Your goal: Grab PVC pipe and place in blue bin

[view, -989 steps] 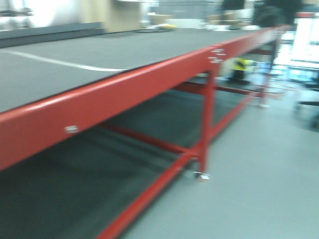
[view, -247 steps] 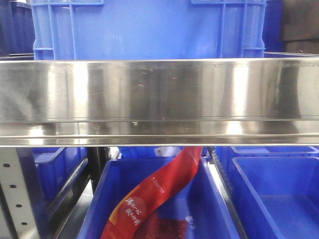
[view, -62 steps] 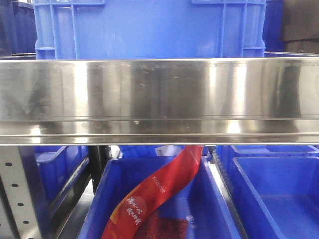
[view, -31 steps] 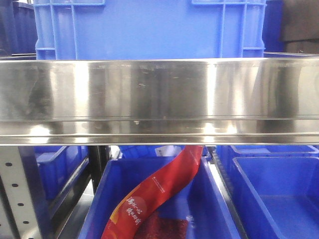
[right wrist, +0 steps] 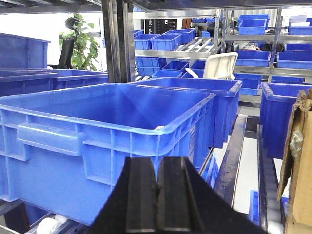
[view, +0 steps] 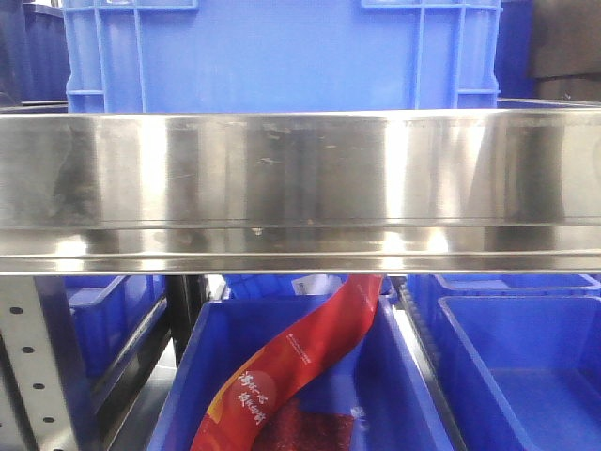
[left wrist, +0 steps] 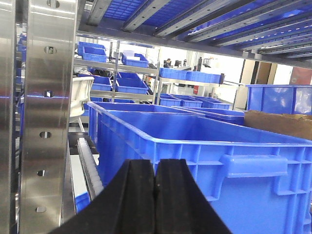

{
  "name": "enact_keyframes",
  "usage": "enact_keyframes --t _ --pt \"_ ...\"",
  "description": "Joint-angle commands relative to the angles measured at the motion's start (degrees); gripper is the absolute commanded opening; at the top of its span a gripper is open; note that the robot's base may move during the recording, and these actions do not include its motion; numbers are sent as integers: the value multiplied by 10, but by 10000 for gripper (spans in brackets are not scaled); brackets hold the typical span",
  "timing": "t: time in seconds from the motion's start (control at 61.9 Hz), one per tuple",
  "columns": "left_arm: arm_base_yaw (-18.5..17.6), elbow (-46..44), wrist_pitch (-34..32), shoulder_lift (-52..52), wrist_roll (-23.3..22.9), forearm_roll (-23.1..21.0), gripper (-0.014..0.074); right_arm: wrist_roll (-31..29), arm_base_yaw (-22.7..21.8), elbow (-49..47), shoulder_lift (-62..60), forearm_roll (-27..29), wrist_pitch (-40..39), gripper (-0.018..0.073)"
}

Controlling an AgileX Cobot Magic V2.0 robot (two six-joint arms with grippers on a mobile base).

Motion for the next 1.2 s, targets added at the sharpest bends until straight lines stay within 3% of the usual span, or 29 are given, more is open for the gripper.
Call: enact_keyframes --t 0.0,0.404,0.824,1.114,1.179 --pt "3 2 -12 -2 0 0 -111 1 -3 2 -3 -1 -16 -168" --pt "3 2 -12 -2 0 0 -111 1 -8 18 -24 -1 -3 -168" --pt "3 2 -12 -2 0 0 -111 1 -187 211 -195 -1 -10 -168" --pt "3 2 -9 -2 0 0 -111 1 -201 335 -261 5 -128 -168" --pt "3 2 -9 -2 0 0 -111 1 -201 335 -261 10 -106 -168"
